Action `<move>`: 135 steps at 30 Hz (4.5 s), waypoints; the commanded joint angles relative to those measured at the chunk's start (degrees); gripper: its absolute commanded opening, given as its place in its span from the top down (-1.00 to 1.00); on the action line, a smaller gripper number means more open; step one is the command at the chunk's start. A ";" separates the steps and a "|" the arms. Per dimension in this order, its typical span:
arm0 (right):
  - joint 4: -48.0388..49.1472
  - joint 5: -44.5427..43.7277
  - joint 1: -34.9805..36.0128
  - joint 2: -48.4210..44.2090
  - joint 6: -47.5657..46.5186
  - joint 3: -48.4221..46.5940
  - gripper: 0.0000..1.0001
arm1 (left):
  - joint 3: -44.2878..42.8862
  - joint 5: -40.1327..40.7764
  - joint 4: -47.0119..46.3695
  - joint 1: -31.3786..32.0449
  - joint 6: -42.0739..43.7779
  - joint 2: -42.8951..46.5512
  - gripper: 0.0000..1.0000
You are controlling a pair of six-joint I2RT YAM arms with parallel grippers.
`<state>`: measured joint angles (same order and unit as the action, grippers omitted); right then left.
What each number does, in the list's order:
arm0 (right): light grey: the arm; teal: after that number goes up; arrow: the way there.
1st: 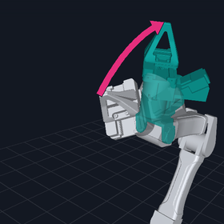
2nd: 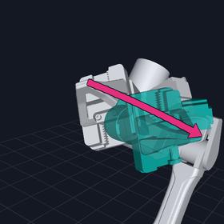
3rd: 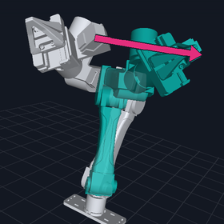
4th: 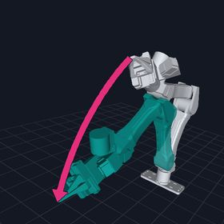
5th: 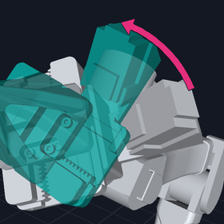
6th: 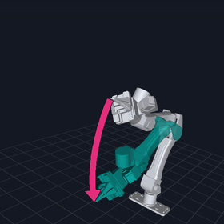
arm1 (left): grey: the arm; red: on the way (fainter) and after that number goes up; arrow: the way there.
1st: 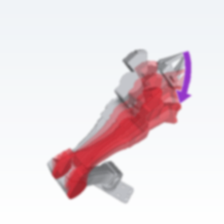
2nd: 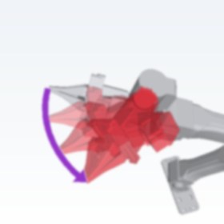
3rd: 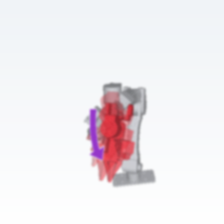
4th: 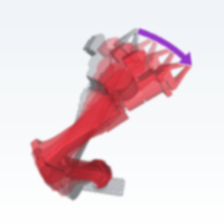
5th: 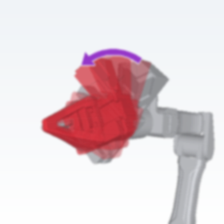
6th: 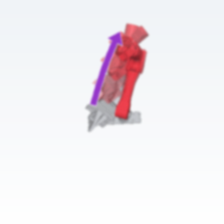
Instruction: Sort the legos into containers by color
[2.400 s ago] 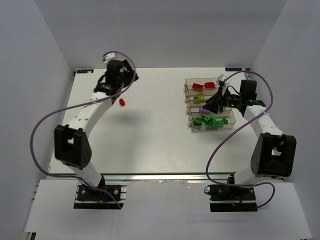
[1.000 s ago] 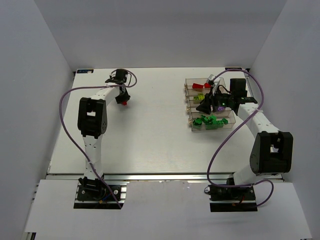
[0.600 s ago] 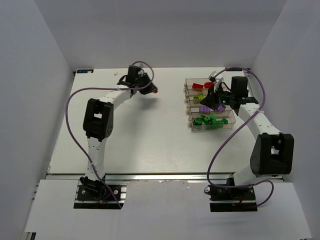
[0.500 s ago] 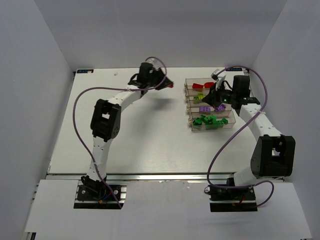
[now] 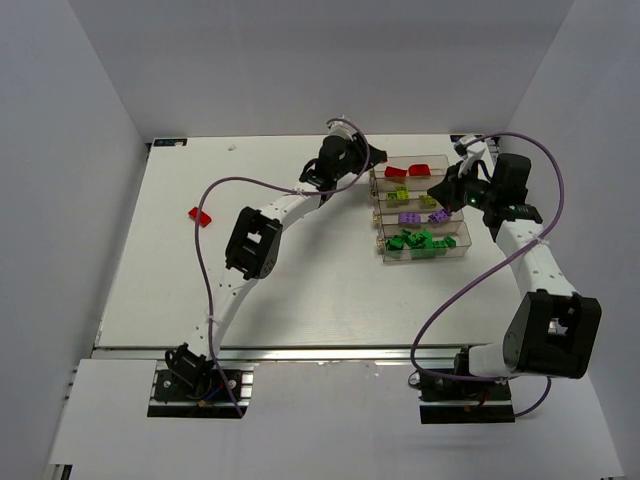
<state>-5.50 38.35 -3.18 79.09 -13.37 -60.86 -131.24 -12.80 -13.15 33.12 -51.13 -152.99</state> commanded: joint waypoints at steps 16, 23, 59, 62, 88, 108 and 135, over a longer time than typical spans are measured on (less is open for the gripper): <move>3.21 3.40 -2.09 -3.68 2.91 4.43 0.92 | -9.12 10.51 6.90 1.24 6.22 -3.02 0.52; 3.30 3.75 -2.36 -3.85 2.99 4.61 0.90 | -9.91 11.92 8.05 1.77 5.96 -3.89 0.13; -15.77 0.95 31.63 12.74 -22.07 -11.45 -0.47 | 62.06 32.22 43.98 -25.11 19.05 80.47 -0.96; -10.61 -7.61 36.64 19.59 -12.16 -19.37 -0.48 | 64.97 31.17 49.08 -29.59 17.30 81.53 -0.96; 23.06 -31.47 60.57 73.74 4.93 -73.94 -0.74 | 67.16 27.56 59.46 -41.65 10.35 101.47 -0.95; 15.71 3.14 42.91 31.25 -1.89 -30.38 -0.79 | 80.71 10.08 35.23 -42.35 7.18 82.44 -0.27; 14.63 11.57 17.60 7.13 4.04 -9.98 -0.73 | 36.93 20.45 49.62 -42.18 18.09 29.24 -0.42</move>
<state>5.54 48.25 15.99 87.68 -11.77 -71.42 -92.71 7.35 32.80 -8.88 -34.11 -123.17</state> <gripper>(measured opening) 0.867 0.723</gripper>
